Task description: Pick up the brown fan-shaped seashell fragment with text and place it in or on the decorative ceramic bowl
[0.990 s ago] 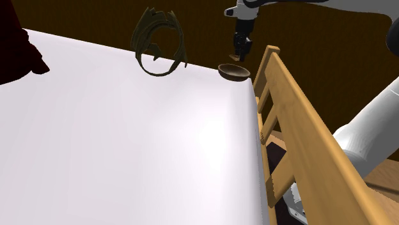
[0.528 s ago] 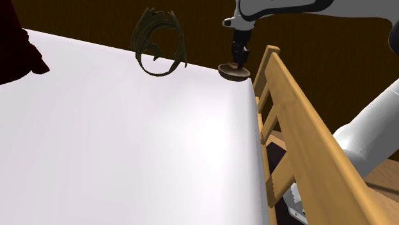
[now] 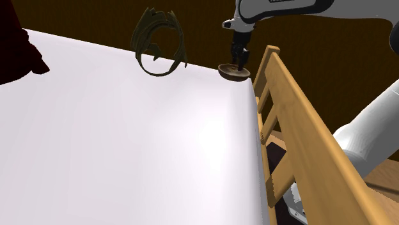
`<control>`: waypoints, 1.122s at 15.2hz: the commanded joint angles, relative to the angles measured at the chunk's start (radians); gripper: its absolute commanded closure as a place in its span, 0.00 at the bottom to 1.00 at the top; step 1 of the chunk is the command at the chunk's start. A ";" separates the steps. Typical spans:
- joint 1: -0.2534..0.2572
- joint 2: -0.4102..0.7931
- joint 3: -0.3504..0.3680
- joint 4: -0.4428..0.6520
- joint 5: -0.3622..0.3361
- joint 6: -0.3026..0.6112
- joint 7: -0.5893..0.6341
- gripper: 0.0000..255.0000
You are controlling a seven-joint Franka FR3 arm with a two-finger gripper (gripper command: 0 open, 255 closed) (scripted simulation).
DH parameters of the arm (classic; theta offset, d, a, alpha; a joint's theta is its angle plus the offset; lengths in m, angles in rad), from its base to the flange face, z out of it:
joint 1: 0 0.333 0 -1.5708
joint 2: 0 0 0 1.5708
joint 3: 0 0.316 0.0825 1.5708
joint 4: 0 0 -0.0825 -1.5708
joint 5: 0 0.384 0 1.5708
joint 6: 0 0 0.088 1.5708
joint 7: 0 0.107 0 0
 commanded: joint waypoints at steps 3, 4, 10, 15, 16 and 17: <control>0.000 0.000 0.000 0.000 0.000 0.000 0.000 0.00; 0.000 0.000 0.000 0.000 0.000 0.000 0.000 0.00; 0.009 0.017 0.012 0.144 0.004 -0.129 -0.004 0.00; 0.009 0.017 0.012 0.144 0.004 -0.129 -0.004 0.00; 0.009 0.017 0.012 0.144 0.004 -0.129 -0.004 0.00; 0.009 0.016 0.012 0.144 0.004 -0.129 -0.004 0.00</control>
